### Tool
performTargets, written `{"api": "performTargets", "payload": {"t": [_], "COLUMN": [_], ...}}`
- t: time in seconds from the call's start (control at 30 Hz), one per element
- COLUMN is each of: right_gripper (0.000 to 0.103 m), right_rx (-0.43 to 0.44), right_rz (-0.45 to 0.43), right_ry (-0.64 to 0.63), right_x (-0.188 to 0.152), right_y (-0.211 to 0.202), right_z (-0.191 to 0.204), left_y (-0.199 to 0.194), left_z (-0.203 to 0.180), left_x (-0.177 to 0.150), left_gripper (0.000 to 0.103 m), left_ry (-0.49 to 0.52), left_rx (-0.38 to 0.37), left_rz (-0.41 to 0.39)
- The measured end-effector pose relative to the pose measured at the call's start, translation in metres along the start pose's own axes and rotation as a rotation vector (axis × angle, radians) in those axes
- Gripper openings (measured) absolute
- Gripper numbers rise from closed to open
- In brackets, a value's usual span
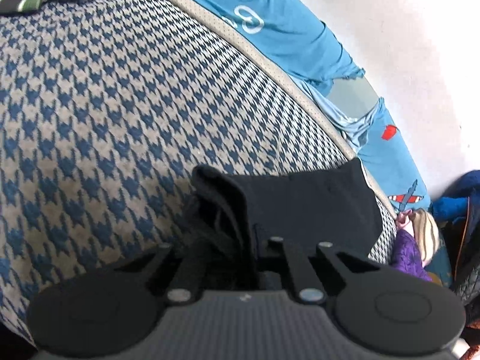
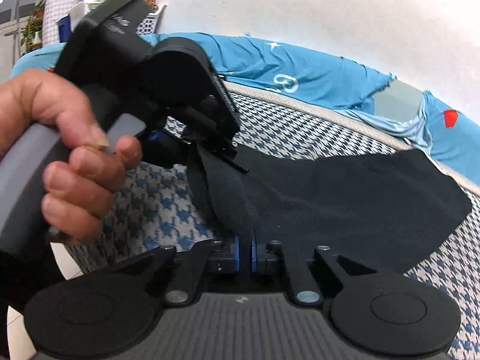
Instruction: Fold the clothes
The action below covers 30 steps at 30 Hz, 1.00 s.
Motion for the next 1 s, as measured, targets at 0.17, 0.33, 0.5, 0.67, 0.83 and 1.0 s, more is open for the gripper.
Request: {"api": "performTargets", "payload": {"t": [0.17,0.33,0.5,0.67,0.83,1.0], "right_gripper": [0.009,0.009,0.009,0.009,0.009,0.008], "right_rx": [0.063,0.149,0.251,0.289,0.293,0.293], "right_rz": [-0.014,-0.019,-0.019,-0.021,-0.023,-0.039], "right_ry": [-0.01,-0.034,-0.061,-0.083,-0.074,-0.069], "right_x": [0.007,0.014,0.018,0.021,0.023,0.025], "right_y": [0.0,0.003,0.005,0.009,0.008,0.0], "right_z": [0.02,0.048,0.078,0.09,0.086,0.083], "left_y": [-0.017,-0.04,-0.066,-0.075,-0.075,-0.075], "left_z": [0.016,0.04,0.069,0.084,0.078,0.068], "left_x": [0.009,0.017,0.024,0.027,0.029,0.03], "left_gripper": [0.008,0.008,0.008,0.008,0.007,0.007], "left_ry": [-0.024,-0.056,-0.084,-0.095,-0.087,-0.091], "left_rx": [0.021,0.04,0.072,0.095,0.088,0.064], "left_rz": [-0.028,-0.057,-0.096,-0.11,-0.123,-0.142]}}
Point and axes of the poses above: each gripper's, at about its wrist camera, not at the fingertips, and y roughly the way its jaws point, z to its left, x to its top, the point moved 10 cm from there along y, roughly the way its jaws point, and after that the axes turned 2 degrees about x, right-handed, at the moved point
